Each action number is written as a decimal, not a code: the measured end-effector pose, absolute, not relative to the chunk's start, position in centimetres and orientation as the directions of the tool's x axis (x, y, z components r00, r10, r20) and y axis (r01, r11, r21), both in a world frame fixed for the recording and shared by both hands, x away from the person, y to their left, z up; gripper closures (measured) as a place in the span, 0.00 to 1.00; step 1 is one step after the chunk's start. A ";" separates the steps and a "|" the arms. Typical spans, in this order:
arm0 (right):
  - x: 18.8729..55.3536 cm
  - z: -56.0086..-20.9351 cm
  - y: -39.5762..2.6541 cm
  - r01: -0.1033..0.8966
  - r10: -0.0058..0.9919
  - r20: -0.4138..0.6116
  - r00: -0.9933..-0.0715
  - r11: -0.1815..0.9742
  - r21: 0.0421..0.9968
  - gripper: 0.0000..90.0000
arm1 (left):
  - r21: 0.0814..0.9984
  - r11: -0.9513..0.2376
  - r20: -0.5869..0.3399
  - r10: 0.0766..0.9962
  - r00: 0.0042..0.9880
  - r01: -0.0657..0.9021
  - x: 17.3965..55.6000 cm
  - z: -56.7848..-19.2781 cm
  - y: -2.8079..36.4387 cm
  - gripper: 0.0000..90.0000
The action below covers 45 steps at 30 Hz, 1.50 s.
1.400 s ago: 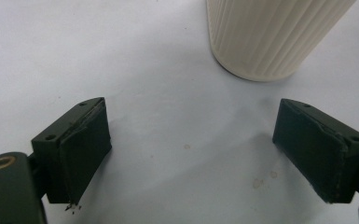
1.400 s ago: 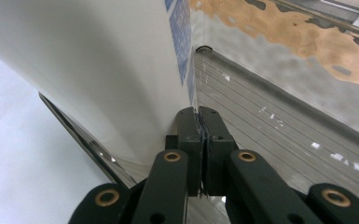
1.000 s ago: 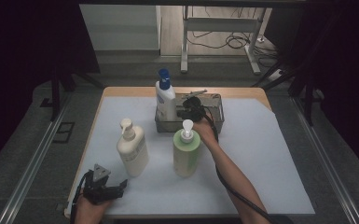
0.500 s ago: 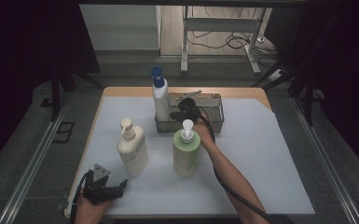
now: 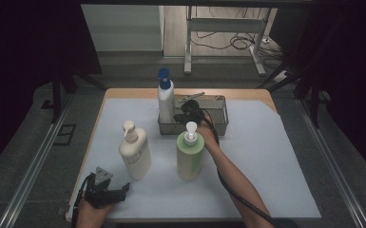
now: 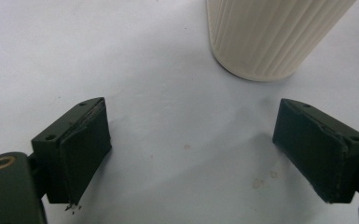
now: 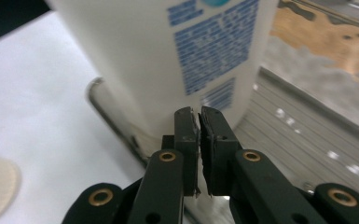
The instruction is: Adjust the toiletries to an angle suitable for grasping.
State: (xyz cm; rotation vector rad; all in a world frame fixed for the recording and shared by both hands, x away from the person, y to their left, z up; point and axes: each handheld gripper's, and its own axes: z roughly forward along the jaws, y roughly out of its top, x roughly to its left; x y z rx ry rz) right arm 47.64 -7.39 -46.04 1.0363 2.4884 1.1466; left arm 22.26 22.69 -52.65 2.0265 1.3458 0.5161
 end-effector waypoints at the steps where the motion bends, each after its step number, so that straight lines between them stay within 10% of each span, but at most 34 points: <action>1: 47.7 -46.1 -7.4 0.517 0.682 0.096 -0.725 0.446 0.730 0.96 | 0.698 -0.268 -0.026 0.917 0.397 0.664 22.3 -52.7 22.7 0.12; 27: 49.5 -46.9 -6.7 0.574 0.733 0.100 -0.673 0.433 0.695 1.00 | 0.696 -0.268 -0.027 0.917 0.398 0.666 22.3 -52.6 22.7 0.12; 45: 47.8 -45.3 -7.7 0.508 0.697 0.067 -0.714 0.450 0.735 0.74 | 0.697 -0.269 -0.026 0.917 0.398 0.665 22.3 -52.6 22.7 0.12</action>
